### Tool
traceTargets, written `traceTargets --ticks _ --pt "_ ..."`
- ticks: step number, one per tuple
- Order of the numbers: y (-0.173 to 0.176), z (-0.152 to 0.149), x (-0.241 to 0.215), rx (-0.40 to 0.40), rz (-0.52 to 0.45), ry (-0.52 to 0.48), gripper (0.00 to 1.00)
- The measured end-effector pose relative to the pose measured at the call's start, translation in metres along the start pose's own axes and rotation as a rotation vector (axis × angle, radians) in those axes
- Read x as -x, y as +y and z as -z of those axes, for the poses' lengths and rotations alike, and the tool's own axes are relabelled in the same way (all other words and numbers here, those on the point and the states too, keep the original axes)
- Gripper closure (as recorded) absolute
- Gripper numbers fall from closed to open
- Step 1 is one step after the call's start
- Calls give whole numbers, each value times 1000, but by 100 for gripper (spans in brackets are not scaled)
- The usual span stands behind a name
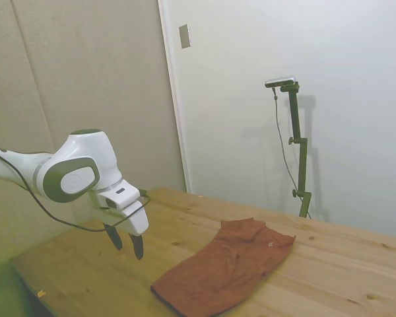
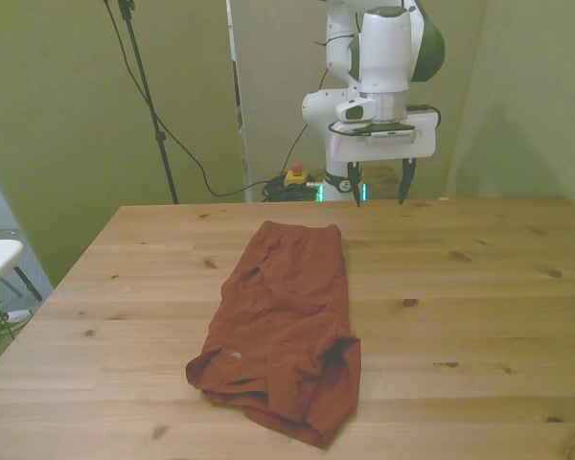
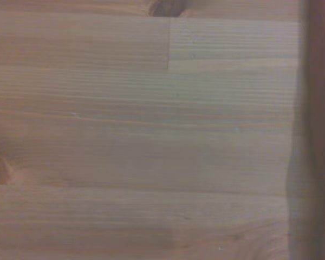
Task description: Unfold the shorts
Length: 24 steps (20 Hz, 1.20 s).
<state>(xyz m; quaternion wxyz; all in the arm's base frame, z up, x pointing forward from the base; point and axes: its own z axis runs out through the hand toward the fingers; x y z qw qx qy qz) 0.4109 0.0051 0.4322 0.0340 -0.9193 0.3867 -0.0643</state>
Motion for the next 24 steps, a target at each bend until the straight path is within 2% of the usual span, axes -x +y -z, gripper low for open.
traceTargets --ticks 3,6,11,17,20,24 --pt "5 -3 -3 13 -22 -4 0" --pt "30 4 -31 13 -89 19 0" --pt "101 21 -101 -18 -158 33 0" --pt "193 11 -159 -30 -261 3 0" --pt "237 2 -181 -108 -317 -54 0" --pt "263 -6 -213 -284 -358 -198 0"
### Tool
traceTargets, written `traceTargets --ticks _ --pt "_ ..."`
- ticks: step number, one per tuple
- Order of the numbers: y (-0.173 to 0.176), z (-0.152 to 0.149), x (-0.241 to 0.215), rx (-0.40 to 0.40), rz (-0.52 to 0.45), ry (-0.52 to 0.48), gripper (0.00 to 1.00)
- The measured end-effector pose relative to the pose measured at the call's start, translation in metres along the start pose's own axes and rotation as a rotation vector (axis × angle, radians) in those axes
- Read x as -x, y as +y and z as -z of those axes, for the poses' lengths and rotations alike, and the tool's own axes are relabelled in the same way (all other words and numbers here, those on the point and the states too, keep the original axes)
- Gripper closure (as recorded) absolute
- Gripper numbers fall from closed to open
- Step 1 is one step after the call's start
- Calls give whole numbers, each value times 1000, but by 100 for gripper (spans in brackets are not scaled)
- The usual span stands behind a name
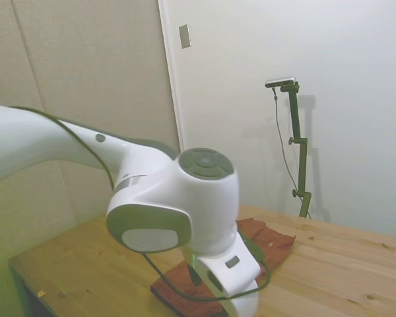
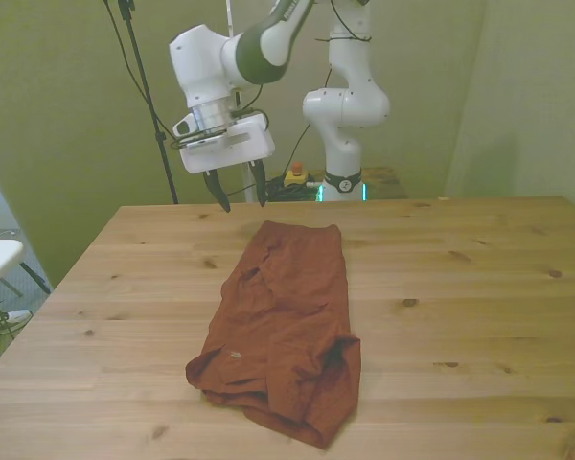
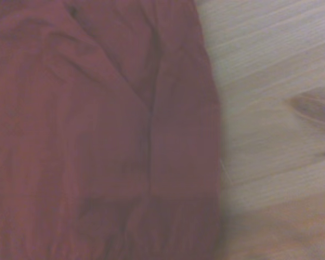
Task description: Unfold the shorts
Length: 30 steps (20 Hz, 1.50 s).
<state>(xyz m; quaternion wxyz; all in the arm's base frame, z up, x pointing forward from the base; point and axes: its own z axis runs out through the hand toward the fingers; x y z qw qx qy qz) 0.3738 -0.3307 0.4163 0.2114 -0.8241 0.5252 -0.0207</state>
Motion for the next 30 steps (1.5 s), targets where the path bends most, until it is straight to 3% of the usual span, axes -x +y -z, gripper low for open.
traceTargets --ticks 4,7,13,19,20,30 --pt "7 -12 -28 -49 -26 -180 0" --pt "17 -25 -47 -50 -56 -249 0" --pt "40 -51 -77 -31 -68 -284 0" --pt "25 -60 -75 -71 2 -316 0" --pt "22 -62 -74 -75 17 -320 100" --pt "-5 -86 -48 -97 110 -383 100"
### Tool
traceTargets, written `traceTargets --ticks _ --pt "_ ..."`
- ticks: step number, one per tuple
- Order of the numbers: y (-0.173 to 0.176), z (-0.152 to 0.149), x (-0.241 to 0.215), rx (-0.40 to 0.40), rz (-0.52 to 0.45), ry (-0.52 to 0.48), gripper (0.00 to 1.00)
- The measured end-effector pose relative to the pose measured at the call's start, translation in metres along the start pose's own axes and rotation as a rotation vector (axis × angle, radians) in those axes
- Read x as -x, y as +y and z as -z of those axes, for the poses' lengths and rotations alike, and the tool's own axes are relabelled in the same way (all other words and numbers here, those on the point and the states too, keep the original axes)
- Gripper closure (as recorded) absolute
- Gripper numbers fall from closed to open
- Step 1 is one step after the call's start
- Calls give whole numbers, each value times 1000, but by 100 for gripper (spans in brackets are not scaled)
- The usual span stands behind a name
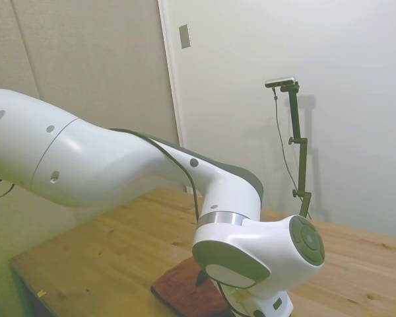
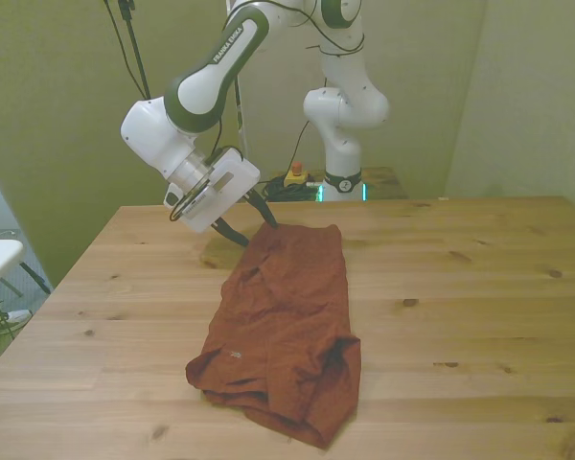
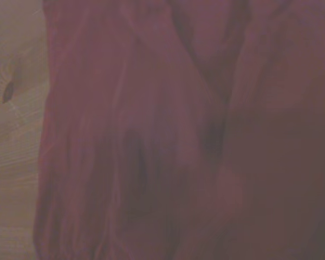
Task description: Unfold the shorts
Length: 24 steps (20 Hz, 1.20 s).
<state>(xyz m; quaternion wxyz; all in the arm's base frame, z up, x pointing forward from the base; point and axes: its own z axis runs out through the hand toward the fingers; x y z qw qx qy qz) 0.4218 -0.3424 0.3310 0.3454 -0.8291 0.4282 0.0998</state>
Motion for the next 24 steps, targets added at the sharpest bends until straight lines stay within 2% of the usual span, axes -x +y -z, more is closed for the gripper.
traceTargets --ticks 5,17,24 --pt "0 -16 13 -1 13 -31 100" --pt "1 -14 16 -5 13 -27 100" --pt "-4 -1 23 -10 30 -4 100"
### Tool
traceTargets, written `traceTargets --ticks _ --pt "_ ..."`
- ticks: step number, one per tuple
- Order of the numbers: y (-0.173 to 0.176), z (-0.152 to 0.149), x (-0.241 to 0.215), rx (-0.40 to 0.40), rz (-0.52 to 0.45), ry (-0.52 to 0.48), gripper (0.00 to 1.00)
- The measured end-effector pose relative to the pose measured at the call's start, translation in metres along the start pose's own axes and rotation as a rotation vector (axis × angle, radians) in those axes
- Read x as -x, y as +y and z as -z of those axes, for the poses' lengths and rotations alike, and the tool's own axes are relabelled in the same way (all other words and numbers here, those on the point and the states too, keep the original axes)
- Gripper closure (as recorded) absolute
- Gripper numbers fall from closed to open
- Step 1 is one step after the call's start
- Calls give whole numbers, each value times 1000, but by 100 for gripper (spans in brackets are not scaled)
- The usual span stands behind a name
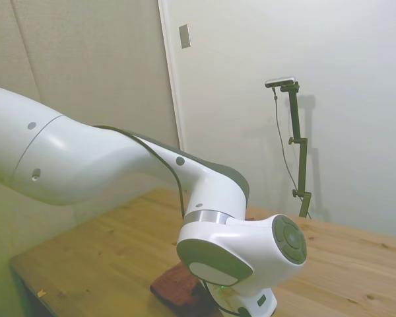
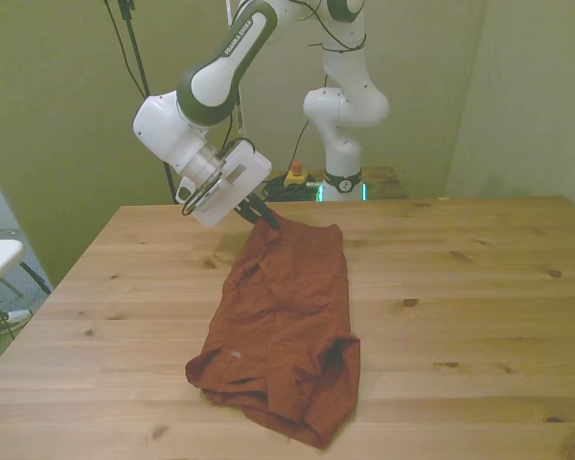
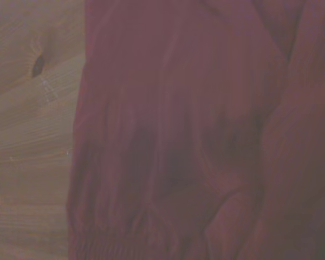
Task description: Unfold the shorts
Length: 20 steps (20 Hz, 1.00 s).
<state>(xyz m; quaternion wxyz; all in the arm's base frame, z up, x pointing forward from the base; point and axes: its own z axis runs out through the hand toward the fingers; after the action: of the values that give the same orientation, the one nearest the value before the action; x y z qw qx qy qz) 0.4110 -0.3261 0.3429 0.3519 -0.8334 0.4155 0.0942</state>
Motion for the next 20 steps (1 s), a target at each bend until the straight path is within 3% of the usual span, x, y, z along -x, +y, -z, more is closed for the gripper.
traceTargets --ticks 5,12,16,20 --pt "-11 9 5 -3 24 17 100" --pt "-54 20 20 9 85 43 100" --pt "-105 8 32 36 137 34 100" --pt "-165 -29 54 85 220 -7 100"
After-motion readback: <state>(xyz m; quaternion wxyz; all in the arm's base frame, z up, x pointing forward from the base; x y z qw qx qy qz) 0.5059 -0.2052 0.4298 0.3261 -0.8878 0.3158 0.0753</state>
